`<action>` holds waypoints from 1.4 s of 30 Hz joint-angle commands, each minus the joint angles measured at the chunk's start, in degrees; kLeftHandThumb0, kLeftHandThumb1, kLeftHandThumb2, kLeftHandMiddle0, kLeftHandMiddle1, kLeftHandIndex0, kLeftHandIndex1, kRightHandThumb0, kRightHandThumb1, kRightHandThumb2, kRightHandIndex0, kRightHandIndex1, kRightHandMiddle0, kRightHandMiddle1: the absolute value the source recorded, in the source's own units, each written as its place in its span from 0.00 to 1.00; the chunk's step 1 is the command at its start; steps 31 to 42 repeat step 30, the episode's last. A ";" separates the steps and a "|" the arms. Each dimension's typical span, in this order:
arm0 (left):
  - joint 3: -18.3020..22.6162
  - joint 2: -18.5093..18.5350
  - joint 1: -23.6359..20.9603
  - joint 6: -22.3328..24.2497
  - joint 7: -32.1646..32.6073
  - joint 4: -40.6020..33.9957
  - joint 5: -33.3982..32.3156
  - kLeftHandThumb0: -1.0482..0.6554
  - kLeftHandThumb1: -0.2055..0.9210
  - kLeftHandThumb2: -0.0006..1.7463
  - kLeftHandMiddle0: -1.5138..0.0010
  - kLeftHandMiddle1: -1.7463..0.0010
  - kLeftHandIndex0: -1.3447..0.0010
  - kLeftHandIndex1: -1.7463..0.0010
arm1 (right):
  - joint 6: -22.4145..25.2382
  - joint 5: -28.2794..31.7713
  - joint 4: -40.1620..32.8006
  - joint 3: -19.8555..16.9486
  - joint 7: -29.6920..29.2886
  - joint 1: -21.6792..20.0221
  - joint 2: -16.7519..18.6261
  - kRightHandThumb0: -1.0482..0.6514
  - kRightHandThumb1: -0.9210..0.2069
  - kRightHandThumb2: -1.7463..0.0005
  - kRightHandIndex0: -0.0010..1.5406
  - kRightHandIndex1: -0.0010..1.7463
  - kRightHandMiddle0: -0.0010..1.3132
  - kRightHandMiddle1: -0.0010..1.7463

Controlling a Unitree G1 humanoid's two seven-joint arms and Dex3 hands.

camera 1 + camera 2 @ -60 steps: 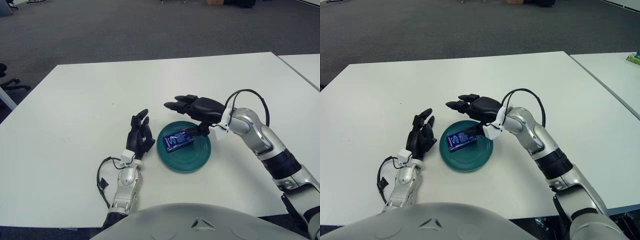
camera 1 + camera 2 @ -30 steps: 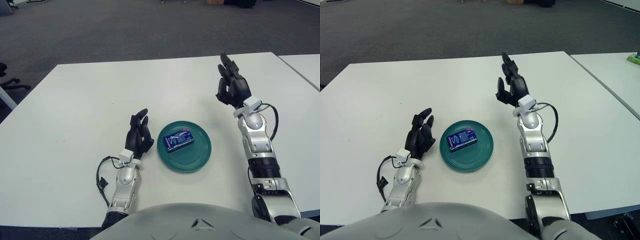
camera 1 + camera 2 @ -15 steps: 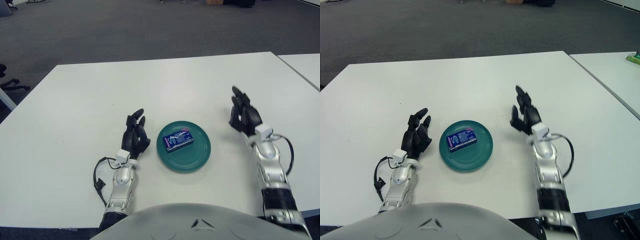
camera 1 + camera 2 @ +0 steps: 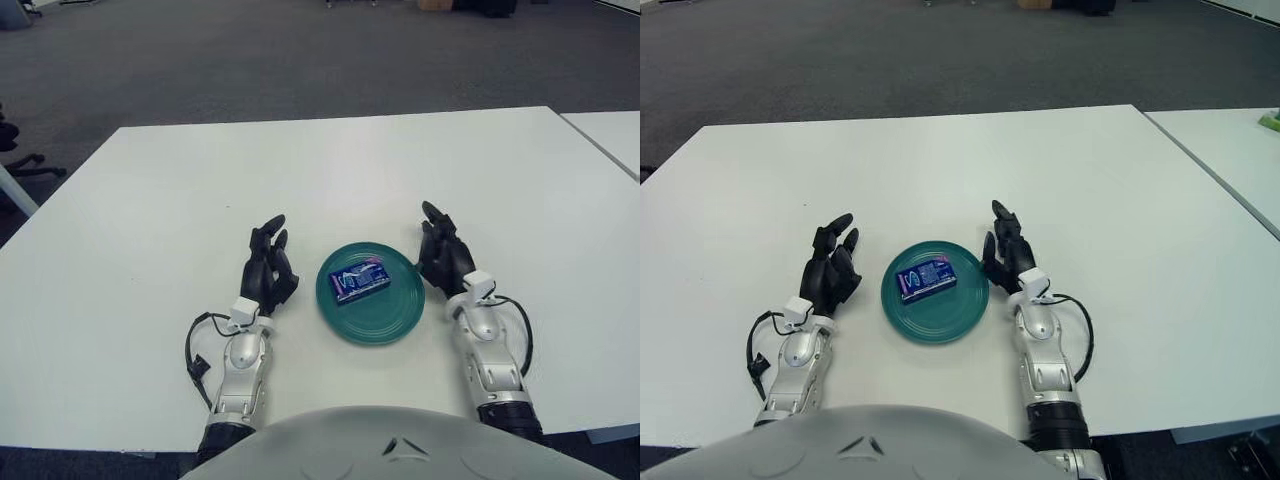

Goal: Put the gum into the plate.

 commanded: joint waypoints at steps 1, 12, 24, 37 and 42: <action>0.37 0.31 -1.32 0.03 -0.73 0.37 -0.59 0.05 1.00 0.57 0.74 0.98 0.91 0.47 | 1.64 0.34 -1.19 -0.68 -0.15 0.47 -0.53 0.08 0.00 0.44 0.04 0.01 0.00 0.20; 0.92 -0.23 -1.79 -0.64 -0.94 0.35 -1.52 0.07 1.00 0.58 0.73 0.98 0.94 0.49 | 3.43 0.33 0.22 -0.54 -0.26 -0.05 -0.31 0.10 0.00 0.44 0.04 0.00 0.00 0.16; 0.82 0.25 -1.44 -0.71 -1.08 0.01 -0.13 0.07 1.00 0.56 0.73 0.98 0.94 0.49 | 2.83 0.25 2.04 -0.91 -0.67 0.42 -0.31 0.11 0.00 0.44 0.03 0.00 0.00 0.13; 0.95 0.41 -1.05 -0.69 -0.83 -0.31 0.43 0.07 1.00 0.56 0.74 0.99 0.96 0.50 | 1.62 0.00 2.99 -1.23 -1.22 0.59 -0.34 0.11 0.00 0.44 0.03 0.00 0.00 0.13; 0.95 0.41 -1.05 -0.69 -0.83 -0.31 0.43 0.07 1.00 0.56 0.74 0.99 0.96 0.50 | 1.62 0.00 2.99 -1.23 -1.22 0.59 -0.34 0.11 0.00 0.44 0.03 0.00 0.00 0.13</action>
